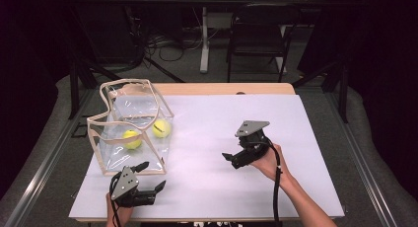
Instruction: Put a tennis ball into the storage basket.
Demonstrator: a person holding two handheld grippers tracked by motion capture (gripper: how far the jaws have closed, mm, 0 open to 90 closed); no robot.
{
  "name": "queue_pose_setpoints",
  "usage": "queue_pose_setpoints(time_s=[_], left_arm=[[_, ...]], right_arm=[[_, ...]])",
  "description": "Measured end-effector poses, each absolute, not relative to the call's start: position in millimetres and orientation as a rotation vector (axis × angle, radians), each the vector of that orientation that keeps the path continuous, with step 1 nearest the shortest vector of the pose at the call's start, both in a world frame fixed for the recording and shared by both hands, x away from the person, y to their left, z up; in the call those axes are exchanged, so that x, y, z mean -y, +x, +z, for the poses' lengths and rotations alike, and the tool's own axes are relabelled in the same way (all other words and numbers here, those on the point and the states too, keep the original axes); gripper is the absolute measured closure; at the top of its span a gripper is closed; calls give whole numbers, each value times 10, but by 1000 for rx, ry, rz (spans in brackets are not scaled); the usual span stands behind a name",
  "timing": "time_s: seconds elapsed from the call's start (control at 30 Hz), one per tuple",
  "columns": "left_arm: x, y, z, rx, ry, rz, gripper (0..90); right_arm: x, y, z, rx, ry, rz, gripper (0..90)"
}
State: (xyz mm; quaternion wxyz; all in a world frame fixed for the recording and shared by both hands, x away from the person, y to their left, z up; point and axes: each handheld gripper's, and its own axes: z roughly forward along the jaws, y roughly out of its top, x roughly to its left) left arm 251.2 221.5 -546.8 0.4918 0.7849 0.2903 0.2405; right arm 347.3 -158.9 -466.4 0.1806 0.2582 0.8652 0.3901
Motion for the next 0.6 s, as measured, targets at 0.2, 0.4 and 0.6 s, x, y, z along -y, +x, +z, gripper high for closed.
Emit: queue_pose_setpoints(time_s=[0.2,0.4,0.6], left_arm=[[-2221,2509,-5466,-706,1904,587,159],[-2218,2507,-5467,-705,1907,585,159],[-2216,2510,-5469,-708,1908,584,159]], right_arm=[[1669,3397,-4721,-2426,740,1114,14],[1769,3301,-4767,-2399,751,1129,14],[1885,3218,-4817,-2369,770,1144,14]])
